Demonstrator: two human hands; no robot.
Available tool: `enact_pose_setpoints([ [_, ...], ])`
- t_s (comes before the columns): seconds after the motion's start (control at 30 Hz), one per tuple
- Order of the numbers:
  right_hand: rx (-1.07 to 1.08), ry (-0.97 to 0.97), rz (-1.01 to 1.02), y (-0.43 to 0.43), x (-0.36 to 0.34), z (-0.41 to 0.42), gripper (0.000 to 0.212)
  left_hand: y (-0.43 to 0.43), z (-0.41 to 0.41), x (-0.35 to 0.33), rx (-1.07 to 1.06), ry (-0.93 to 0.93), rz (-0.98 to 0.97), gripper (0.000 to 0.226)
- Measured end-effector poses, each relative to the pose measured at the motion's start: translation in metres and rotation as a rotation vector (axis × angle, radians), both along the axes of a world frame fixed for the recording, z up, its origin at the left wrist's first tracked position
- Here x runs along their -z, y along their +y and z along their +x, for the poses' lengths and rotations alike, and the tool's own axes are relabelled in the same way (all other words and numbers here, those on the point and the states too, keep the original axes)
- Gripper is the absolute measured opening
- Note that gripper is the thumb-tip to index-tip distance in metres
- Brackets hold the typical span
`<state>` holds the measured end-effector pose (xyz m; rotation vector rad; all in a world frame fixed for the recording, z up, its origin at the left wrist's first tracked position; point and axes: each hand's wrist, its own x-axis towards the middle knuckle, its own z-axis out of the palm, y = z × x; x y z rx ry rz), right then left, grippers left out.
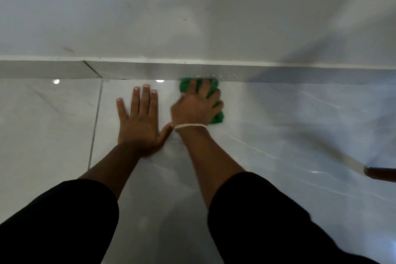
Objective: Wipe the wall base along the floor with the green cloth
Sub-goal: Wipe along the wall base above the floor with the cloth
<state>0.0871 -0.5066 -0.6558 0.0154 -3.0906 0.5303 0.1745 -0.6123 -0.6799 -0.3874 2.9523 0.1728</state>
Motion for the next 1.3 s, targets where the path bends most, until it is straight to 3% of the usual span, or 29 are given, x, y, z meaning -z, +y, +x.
enact_pose_setpoints([
  [0.07,-0.066,-0.025,-0.042,-0.006,-0.003,0.0,0.054,-0.002,0.001,-0.001,-0.014,0.005,-0.009,0.1],
  [0.17,-0.179,0.072,0.119,0.04,0.003,-0.015,0.045,-0.002,0.0,-0.002,-0.032,0.003,0.003,0.099],
  [0.27,-0.069,0.035,0.126,0.082,0.002,-0.037,0.043,-0.001,0.0,-0.002,-0.023,0.015,0.016,0.098],
  [0.4,0.144,-0.012,0.069,0.05,0.001,-0.029,0.046,-0.002,-0.001,0.0,-0.03,0.006,0.003,0.1],
  [0.53,-0.081,-0.018,0.051,0.002,-0.003,0.0,0.053,-0.001,-0.003,-0.004,-0.041,-0.026,-0.018,0.104],
  [0.63,-0.193,0.029,0.109,0.023,-0.007,-0.013,0.045,-0.002,-0.002,-0.005,-0.045,-0.012,0.003,0.103],
  [0.7,-0.185,0.071,0.168,0.054,-0.007,-0.03,0.042,-0.002,-0.002,-0.005,-0.038,-0.007,0.014,0.101],
  [0.77,-0.102,-0.017,0.153,0.074,-0.01,-0.04,0.044,-0.002,-0.002,-0.005,-0.034,-0.008,0.019,0.1],
  [0.87,0.017,-0.066,0.124,0.052,-0.015,-0.034,0.049,-0.001,-0.003,-0.004,-0.037,-0.025,0.003,0.101],
  [1.0,-0.2,-0.067,0.105,0.006,-0.016,-0.011,0.053,0.0,-0.003,-0.006,-0.049,-0.036,-0.009,0.103],
  [1.1,-0.253,-0.021,0.175,0.04,-0.016,-0.025,0.046,-0.001,-0.002,-0.008,-0.04,-0.029,0.007,0.101],
  [1.2,-0.11,-0.024,0.179,0.09,-0.015,-0.048,0.043,-0.001,-0.002,-0.007,-0.03,-0.022,0.021,0.099],
  [1.3,0.1,-0.053,0.165,0.082,-0.009,-0.048,0.047,-0.001,-0.002,-0.005,-0.033,-0.033,0.011,0.1],
])
